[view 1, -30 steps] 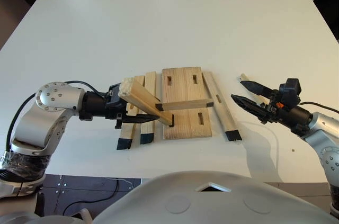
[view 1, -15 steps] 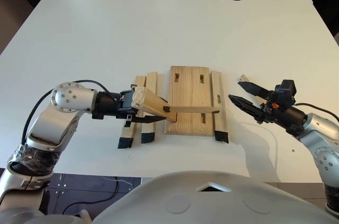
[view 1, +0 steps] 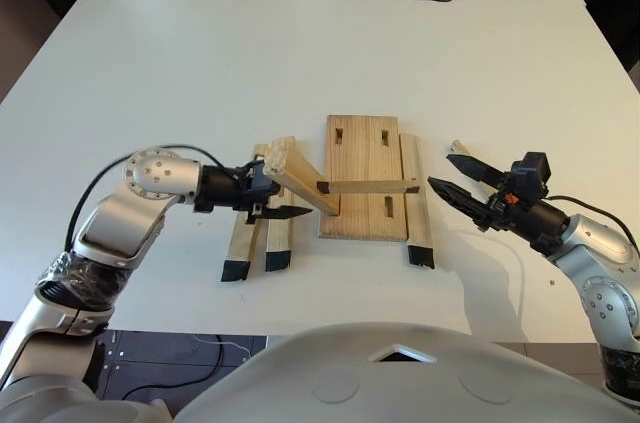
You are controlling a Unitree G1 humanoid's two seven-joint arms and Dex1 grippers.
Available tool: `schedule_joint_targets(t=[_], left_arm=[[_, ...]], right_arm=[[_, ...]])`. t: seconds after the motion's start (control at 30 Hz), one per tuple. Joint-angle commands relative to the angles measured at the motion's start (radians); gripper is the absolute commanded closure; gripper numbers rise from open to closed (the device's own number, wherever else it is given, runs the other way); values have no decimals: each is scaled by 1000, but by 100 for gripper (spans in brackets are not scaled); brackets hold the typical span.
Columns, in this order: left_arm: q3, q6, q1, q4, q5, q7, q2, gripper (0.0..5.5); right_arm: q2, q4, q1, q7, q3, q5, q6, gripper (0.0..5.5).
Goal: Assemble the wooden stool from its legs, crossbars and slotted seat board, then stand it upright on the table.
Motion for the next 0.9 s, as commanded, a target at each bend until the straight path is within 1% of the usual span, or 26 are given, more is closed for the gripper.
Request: schedule_joint_targets(t=[0.03, 0.1, 0.2, 0.33, 0.43, 0.63, 0.77, 0.9], left_arm=[[79, 53, 55, -82, -17, 38, 24, 223], [116, 99, 70, -99, -14, 89, 16, 187], [181, 178, 95, -128, -10, 140, 44, 187], [279, 298, 207, -225, -8, 174, 116, 187], [330, 404, 262, -275, -48, 177, 142, 187], [364, 485, 307, -291, -40, 208, 155, 187], [341, 502, 341, -296, -27, 213, 164, 187], [359, 616, 351, -294, -76, 241, 138, 187]], right_arm=[[3, 8, 2, -6, -7, -13, -14, 227], [12, -2, 23, -15, -13, -13, -22, 227], [23, -26, 73, -30, -28, -14, -36, 227], [47, -57, 157, -53, -59, -17, -64, 227], [69, -84, 212, -73, -76, -17, -81, 227], [91, -93, 239, -97, -80, -28, -98, 227], [98, -98, 238, -112, -69, -35, -100, 227], [105, -106, 265, -115, -62, -46, -106, 227]])
